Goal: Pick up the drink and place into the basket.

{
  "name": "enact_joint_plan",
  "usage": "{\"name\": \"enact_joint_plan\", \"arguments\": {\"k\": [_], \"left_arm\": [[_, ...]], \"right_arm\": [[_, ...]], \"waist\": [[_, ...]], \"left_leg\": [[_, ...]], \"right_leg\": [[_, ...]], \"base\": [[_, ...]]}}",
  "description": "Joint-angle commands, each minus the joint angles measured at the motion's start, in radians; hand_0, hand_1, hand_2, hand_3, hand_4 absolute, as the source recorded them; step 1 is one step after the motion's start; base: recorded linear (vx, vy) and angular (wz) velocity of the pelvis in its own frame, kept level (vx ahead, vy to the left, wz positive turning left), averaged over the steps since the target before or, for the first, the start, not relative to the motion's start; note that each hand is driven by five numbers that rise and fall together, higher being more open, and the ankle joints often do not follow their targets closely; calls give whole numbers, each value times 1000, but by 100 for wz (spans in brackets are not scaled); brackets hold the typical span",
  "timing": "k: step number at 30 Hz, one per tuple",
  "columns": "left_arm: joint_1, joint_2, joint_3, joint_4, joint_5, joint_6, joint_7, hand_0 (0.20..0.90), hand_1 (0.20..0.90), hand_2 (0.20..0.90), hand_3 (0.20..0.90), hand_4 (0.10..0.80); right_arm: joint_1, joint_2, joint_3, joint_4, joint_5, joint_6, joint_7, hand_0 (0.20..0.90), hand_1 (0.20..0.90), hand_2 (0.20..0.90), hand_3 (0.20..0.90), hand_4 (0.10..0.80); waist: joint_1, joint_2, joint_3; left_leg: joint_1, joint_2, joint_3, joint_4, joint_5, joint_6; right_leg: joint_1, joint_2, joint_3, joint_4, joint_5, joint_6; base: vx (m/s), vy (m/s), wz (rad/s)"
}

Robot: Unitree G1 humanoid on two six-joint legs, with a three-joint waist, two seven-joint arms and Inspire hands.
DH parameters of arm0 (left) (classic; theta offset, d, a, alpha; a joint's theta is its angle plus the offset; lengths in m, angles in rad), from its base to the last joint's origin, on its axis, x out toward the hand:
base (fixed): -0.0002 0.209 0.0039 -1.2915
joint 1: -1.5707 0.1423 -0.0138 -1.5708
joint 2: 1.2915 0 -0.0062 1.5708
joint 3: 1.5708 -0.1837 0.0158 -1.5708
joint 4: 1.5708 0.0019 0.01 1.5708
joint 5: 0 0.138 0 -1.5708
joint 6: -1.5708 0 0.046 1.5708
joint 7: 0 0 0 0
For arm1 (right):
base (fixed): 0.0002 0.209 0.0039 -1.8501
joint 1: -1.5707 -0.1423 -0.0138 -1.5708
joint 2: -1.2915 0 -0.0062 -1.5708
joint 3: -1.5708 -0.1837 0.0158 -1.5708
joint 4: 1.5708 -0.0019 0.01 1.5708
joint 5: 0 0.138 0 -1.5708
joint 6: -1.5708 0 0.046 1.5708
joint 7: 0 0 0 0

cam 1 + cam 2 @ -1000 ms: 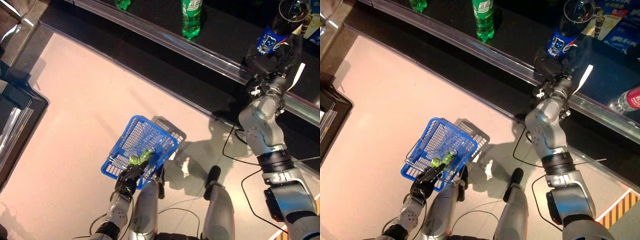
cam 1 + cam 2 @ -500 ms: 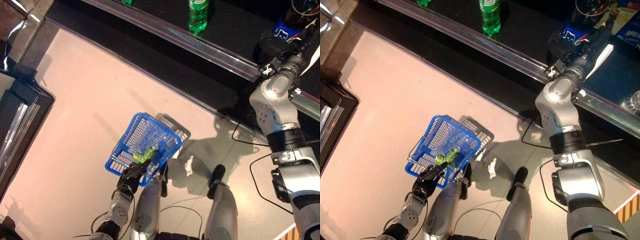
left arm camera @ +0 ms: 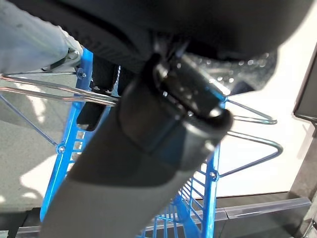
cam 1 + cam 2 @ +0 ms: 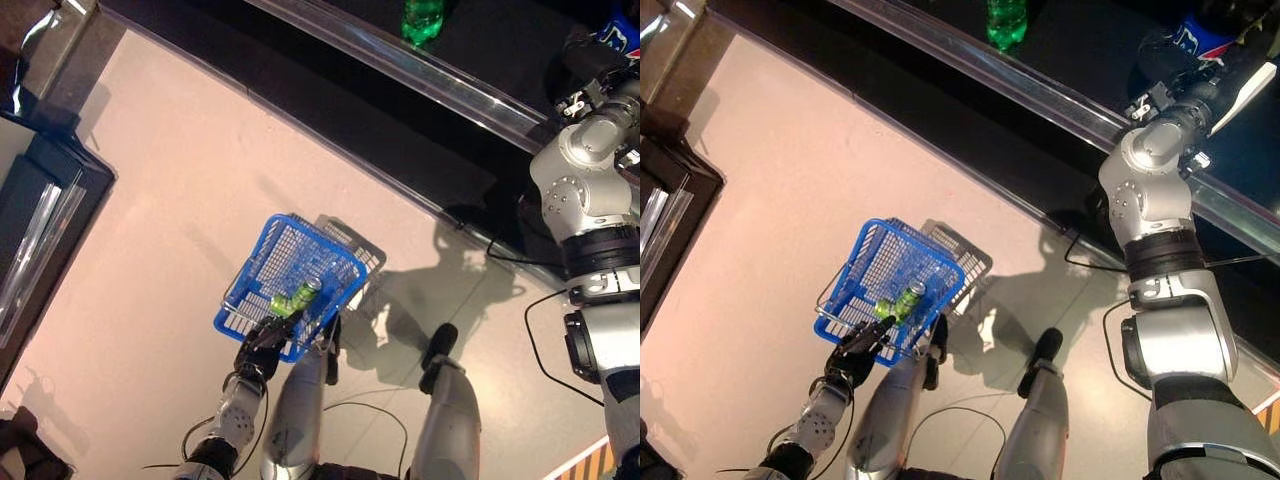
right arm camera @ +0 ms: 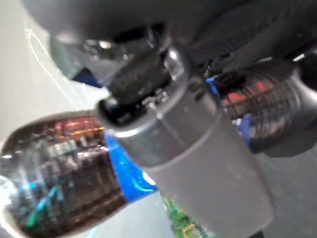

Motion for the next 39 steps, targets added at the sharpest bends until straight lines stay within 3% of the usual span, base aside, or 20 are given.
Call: {"name": "enact_joint_plan", "arguments": {"k": [1, 3, 4, 12, 13, 15, 24, 33, 39], "left_arm": [[155, 121, -35, -36, -14, 9, -21, 300, 300, 300, 200, 100], [155, 125, -34, -40, -16, 10, -23, 300, 300, 300, 200, 100], [160, 129, -35, -39, -17, 12, -24, 300, 300, 300, 200, 100], [169, 142, -30, -41, -22, 16, -41, 300, 300, 300, 200, 100], [169, 144, -26, -42, -21, 17, -44, 300, 300, 300, 200, 100], [173, 149, -25, -42, -27, 21, -45, 300, 300, 300, 200, 100], [177, 157, 9, -49, -24, -3, -68, 300, 300, 300, 200, 100], [172, 169, 96, -135, -59, -79, -48, 300, 300, 300, 200, 100], [199, 160, 112, -250, 17, -114, -67, 300, 300, 300, 200, 100]], "right_arm": [[-181, -148, 83, -7, 12, -116, 47, 300, 300, 300, 200, 100], [-185, -154, 82, 0, 20, -123, 58, 300, 300, 300, 200, 100], [-188, -154, 84, 13, 27, -131, 70, 300, 300, 300, 200, 100], [-224, -182, 111, 65, 24, -134, 103, 300, 300, 300, 200, 100], [-229, -184, 110, 69, 19, -137, 104, 300, 300, 300, 200, 100], [-230, -187, 114, 72, 11, -139, 109, 300, 300, 300, 200, 100], [-161, -200, 68, 0, -29, -162, 124, 300, 300, 300, 200, 100], [64, -193, -34, -381, -171, -76, 212, 300, 300, 300, 200, 100], [291, -112, -100, -685, -253, -31, 329, 300, 300, 300, 200, 100]], "waist": [[26, 13, -17], [27, 13, -17], [29, 13, -17], [35, 16, -17], [36, 15, -17], [37, 14, -17], [30, -10, -17], [2, -55, -17], [-19, -80, -75]], "left_leg": [[-29, -36, -61, 55, -42, 28], [-48, -36, -54, 52, -18, 35], [-33, -37, -63, 60, -45, 29], [-30, -41, -66, 58, -45, 29], [-46, -40, -57, 54, -22, 36], [-26, -40, -66, 56, -46, 28], [13, -33, -50, 53, -34, 35], [114, -17, -41, 107, -68, 27], [189, -3, -32, 100, -70, 19]], "right_leg": [[3, 45, -29, 28, -45, -36], [-12, 42, -42, 20, -21, -46], [-1, 43, -30, 32, -46, -35], [2, 40, -33, 30, -45, -32], [-11, 37, -46, 22, -21, -43], [5, 40, -35, 30, -45, -31], [57, 44, -58, 12, -33, -49], [193, 53, -76, 28, -69, -68], [287, 65, -80, -1, -82, -79]], "base": [[80, -6, 1], [0, 0, 0], [0, 0, 0], [-2, -1, 0], [0, 0, 0], [29, -2, 0], [-35, -14, 1], [1, -25, 4], [58, 2, 3]]}}
